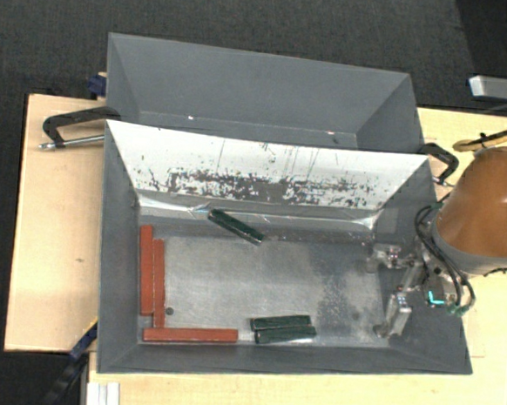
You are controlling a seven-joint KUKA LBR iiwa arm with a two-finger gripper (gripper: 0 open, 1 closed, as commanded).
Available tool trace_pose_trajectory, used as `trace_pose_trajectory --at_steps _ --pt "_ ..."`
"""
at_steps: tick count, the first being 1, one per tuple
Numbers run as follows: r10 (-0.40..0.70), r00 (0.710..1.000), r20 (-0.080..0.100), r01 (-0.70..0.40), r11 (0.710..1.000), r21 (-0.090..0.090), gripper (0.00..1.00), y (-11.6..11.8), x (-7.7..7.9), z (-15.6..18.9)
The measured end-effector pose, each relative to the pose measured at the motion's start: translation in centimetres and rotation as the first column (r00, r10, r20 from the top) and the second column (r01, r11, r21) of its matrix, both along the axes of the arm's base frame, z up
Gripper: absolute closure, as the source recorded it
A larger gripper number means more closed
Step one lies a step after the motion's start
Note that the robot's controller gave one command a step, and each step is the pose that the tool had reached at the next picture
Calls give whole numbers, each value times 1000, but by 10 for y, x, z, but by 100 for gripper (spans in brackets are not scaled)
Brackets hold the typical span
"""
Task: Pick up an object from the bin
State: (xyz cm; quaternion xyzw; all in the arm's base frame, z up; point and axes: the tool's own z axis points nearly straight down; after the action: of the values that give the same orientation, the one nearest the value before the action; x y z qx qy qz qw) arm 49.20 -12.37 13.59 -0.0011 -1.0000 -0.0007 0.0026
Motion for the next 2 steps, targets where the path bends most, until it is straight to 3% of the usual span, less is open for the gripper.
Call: trace_pose_trajectory --at_steps 1,2 --pt "2 1000 6 -2 1000 -1 0 0 2 3" --pt "168 986 7 -168 986 -4 0 28 7 10"
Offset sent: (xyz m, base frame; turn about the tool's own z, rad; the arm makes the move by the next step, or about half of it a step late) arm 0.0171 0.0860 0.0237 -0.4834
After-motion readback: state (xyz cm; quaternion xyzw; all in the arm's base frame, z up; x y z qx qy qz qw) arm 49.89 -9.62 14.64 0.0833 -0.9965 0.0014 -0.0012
